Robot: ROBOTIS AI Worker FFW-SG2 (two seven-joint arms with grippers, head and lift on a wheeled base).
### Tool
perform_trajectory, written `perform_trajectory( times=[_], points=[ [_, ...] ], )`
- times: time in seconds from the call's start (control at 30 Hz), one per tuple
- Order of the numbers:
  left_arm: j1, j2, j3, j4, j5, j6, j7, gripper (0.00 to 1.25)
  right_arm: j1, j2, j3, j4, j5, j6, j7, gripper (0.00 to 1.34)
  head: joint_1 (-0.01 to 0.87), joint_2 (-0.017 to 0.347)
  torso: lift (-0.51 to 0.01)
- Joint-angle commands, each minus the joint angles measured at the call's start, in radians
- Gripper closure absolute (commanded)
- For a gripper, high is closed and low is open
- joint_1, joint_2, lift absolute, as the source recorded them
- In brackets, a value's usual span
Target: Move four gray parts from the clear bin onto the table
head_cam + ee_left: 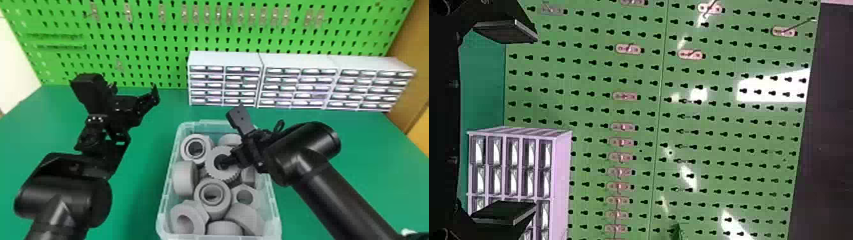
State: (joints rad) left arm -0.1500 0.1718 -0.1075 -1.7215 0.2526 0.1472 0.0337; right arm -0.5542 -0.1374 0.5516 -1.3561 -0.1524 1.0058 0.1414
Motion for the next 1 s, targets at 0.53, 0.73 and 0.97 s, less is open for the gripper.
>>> perform_trajectory(
  times=[0.53,0.73,0.97],
  points=[
    [0.004,0.000,0.003,0.002,0.000,0.000,-0.011,0.10,0.010,-0.001,0.042,-0.031,0.091,-0.035,0.000,1.05,0.678,0.034,-0.050],
    [0.006,0.000,0.003,0.002,-0.001,0.000,-0.012,0.10,0.011,-0.001,0.045,-0.038,0.102,-0.035,0.000,1.05,0.678,0.034,-0.050],
    [0.007,0.000,0.005,0.002,-0.003,0.000,-0.012,0.10,0.013,-0.002,0.045,-0.052,0.109,-0.035,0.000,1.05,0.678,0.034,-0.050]
  ],
)
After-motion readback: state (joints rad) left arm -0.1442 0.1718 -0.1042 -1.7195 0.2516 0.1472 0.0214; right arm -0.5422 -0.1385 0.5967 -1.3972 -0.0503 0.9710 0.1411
